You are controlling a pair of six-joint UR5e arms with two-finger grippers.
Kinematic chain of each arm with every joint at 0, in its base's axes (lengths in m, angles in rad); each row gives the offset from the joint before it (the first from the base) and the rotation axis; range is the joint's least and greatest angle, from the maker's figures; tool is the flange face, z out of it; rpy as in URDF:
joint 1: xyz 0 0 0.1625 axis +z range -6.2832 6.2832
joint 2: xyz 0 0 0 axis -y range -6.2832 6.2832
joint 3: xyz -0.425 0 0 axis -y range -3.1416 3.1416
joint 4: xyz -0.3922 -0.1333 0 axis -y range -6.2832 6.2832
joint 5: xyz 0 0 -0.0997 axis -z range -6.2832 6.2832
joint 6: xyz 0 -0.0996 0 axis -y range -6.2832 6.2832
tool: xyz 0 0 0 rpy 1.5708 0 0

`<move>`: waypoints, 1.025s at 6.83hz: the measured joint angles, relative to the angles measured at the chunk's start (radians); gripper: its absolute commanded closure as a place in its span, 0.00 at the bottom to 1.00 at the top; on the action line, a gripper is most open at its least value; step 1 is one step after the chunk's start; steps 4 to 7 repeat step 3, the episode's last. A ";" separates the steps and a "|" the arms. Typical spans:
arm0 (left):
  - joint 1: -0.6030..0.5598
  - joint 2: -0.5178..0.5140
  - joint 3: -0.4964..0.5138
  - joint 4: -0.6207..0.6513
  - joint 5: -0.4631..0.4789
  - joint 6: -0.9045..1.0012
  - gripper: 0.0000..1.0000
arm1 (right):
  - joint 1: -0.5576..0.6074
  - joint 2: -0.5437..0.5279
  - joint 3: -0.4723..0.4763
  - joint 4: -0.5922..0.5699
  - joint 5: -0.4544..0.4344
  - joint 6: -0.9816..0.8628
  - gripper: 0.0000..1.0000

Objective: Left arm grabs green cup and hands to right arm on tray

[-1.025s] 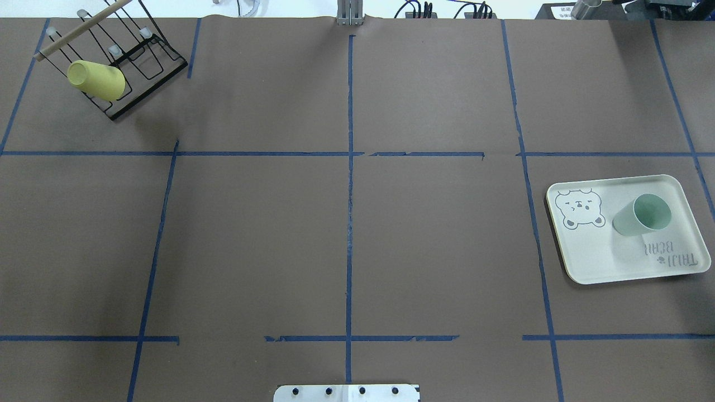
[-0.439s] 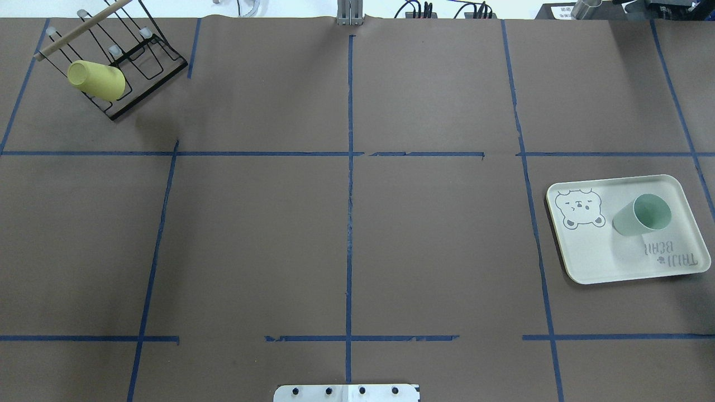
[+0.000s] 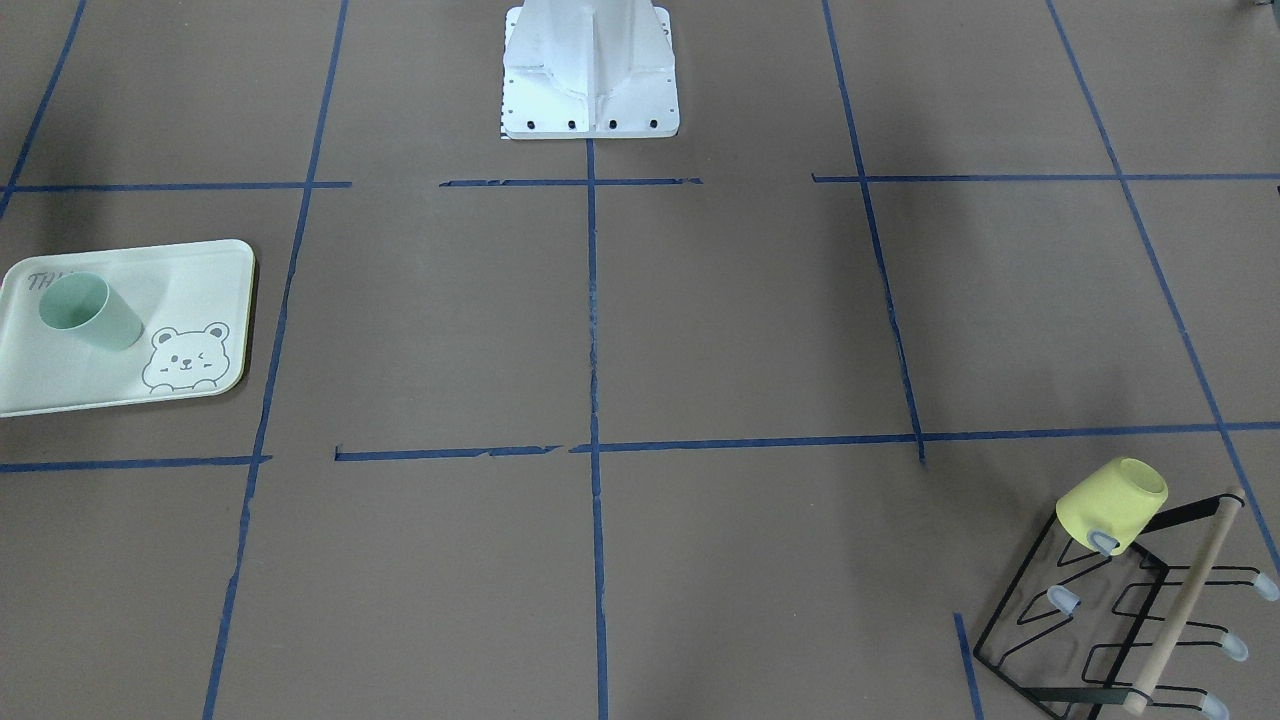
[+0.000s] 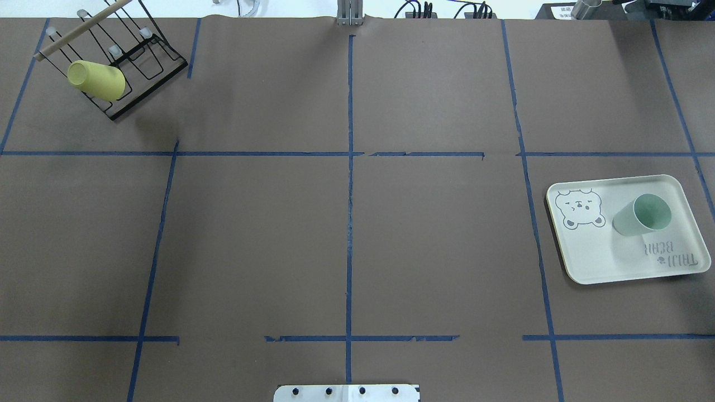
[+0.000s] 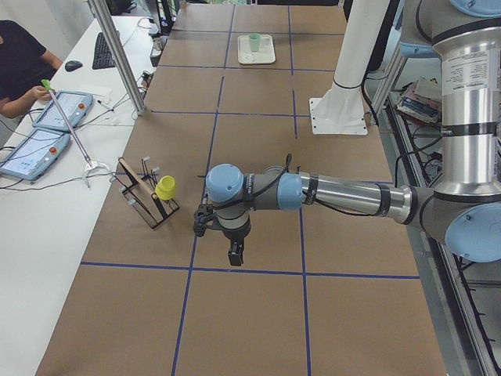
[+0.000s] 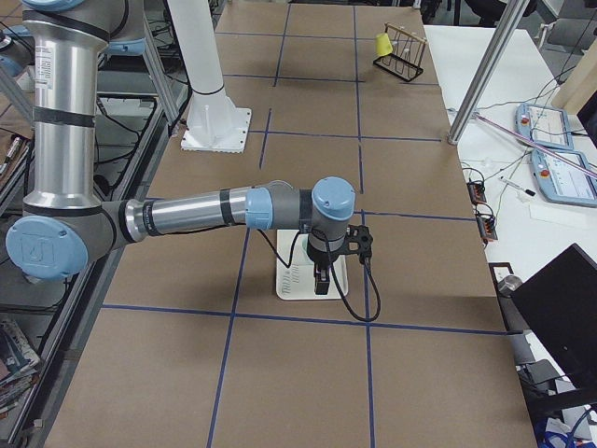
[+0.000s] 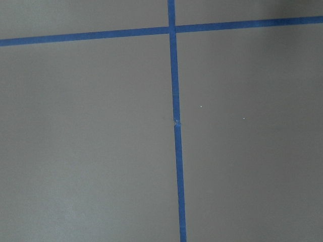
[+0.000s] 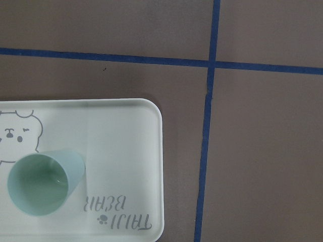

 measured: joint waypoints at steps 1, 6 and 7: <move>0.000 0.000 0.005 -0.002 -0.003 0.000 0.00 | 0.000 -0.002 -0.001 0.000 0.001 -0.003 0.00; 0.000 -0.001 0.015 -0.003 -0.010 0.000 0.00 | -0.001 -0.010 -0.003 0.000 0.005 -0.006 0.00; 0.000 -0.001 0.015 -0.003 -0.010 0.000 0.00 | -0.001 -0.010 -0.003 0.000 0.005 -0.006 0.00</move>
